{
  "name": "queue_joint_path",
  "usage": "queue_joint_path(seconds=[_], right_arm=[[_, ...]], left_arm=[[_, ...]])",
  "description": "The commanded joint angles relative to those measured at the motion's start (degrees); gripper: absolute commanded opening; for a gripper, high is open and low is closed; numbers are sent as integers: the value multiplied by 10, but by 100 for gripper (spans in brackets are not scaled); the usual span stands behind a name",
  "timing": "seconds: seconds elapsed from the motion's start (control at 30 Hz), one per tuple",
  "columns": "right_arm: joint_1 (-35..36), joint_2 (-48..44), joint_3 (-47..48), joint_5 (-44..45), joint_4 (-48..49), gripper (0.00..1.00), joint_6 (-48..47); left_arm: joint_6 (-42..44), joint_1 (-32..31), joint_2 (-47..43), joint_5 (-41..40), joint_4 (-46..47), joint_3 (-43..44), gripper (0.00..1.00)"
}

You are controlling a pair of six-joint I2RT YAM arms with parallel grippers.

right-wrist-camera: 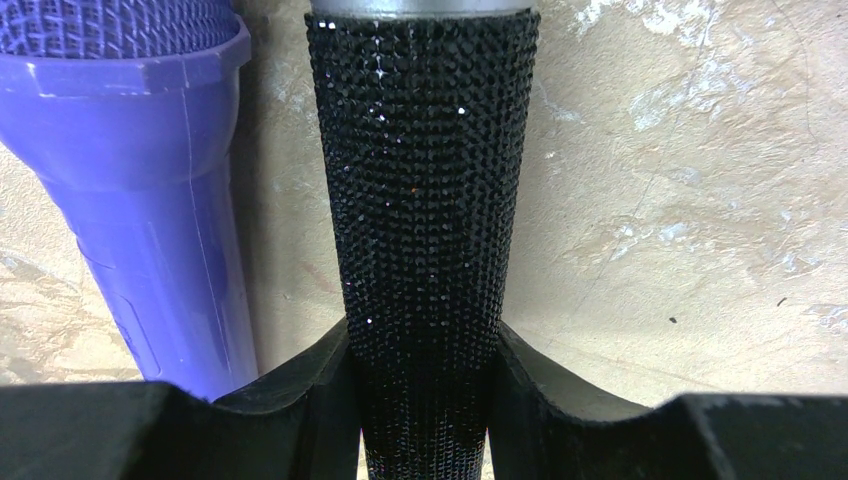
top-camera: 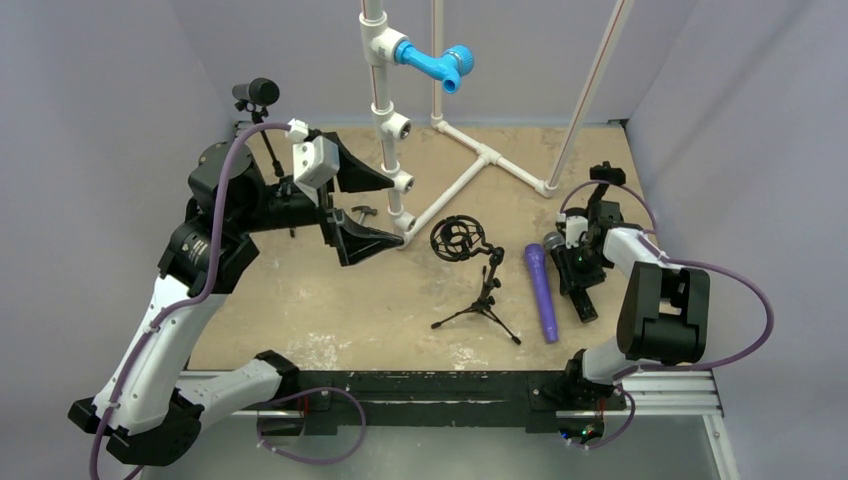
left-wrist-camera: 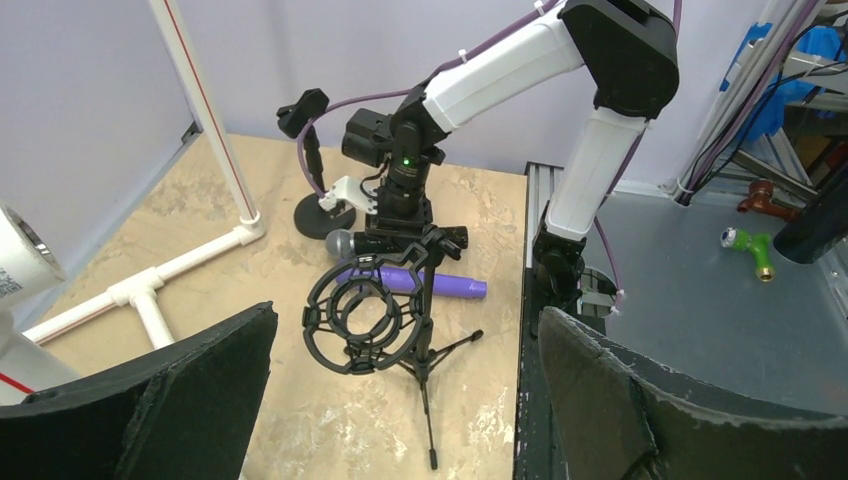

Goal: Remove the microphone from the stand

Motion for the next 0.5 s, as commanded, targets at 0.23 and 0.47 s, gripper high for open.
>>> queue_joint_path(seconds=[0.23, 0.47], right_arm=[[-5, 22, -1, -2, -4, 39, 6], [-5, 4, 6, -2, -15, 59, 6]], left_arm=[[19, 0, -9, 10, 3, -14, 100], [29, 0, -15, 7, -2, -32, 100]])
